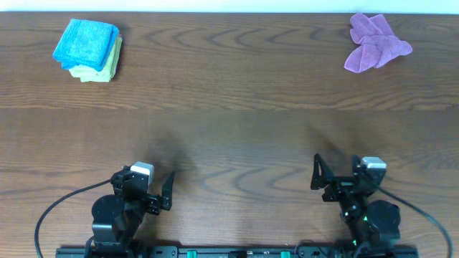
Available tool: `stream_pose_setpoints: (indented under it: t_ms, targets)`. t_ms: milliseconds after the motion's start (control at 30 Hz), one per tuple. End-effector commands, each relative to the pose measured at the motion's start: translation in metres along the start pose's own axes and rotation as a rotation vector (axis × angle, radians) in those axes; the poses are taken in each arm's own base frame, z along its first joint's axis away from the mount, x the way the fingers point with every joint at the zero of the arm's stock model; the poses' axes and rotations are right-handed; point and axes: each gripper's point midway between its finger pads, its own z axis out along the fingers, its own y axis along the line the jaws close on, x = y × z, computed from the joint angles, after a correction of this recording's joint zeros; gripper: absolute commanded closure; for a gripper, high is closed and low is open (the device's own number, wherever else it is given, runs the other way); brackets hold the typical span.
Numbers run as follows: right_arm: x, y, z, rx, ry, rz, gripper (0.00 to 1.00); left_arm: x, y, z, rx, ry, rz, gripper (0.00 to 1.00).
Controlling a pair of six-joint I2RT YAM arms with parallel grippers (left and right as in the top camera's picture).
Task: Fold the cloth
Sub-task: 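Reach the right gripper to the crumpled purple cloth and grasp it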
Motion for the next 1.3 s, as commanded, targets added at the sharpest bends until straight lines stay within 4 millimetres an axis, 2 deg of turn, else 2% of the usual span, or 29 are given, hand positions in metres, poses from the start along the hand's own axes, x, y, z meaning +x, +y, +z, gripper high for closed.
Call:
stream_pose_setpoints:
  t_ms: [0, 100, 167, 267, 333, 500, 800, 1033, 1267]
  targets:
    - [-0.012, -0.006, -0.001, 0.031, -0.058, 0.244, 0.01, 0.005, 0.002, 0.002, -0.005, 0.008, -0.005, 0.05]
    - [-0.031, -0.025, -0.005, 0.125, -0.179, 0.409, 0.01, 0.005, 0.002, 0.002, -0.005, 0.008, -0.005, 0.05]
    - [-0.041, -0.033, -0.008, 0.168, -0.242, 0.431, 0.01, 0.005, 0.002, 0.002, -0.005, 0.008, -0.005, 0.05]
    - [-0.051, -0.025, -0.002, 0.135, -0.248, 0.338, 0.01, 0.005, 0.002, 0.002, -0.005, 0.008, -0.005, 0.05]
    - [-0.05, -0.022, 0.009, 0.124, -0.216, 0.299, 0.01, 0.005, 0.002, 0.002, -0.005, 0.008, -0.005, 0.05]
    - [-0.044, -0.04, 0.049, 0.208, -0.144, 0.258, 0.01, 0.005, 0.002, 0.002, -0.005, 0.008, -0.005, 0.05]
    - [-0.064, -0.073, 0.134, 0.296, 0.052, 0.139, 0.01, 0.005, 0.002, 0.002, -0.005, 0.008, -0.005, 0.05]
    - [-0.1, -0.114, 0.186, 0.385, 0.094, 0.12, 0.01, 0.005, 0.002, 0.002, -0.005, 0.008, -0.005, 0.05]
    - [-0.135, -0.153, 0.23, 0.44, 0.076, 0.142, 0.01, 0.005, 0.002, 0.002, -0.005, 0.008, -0.005, 0.05]
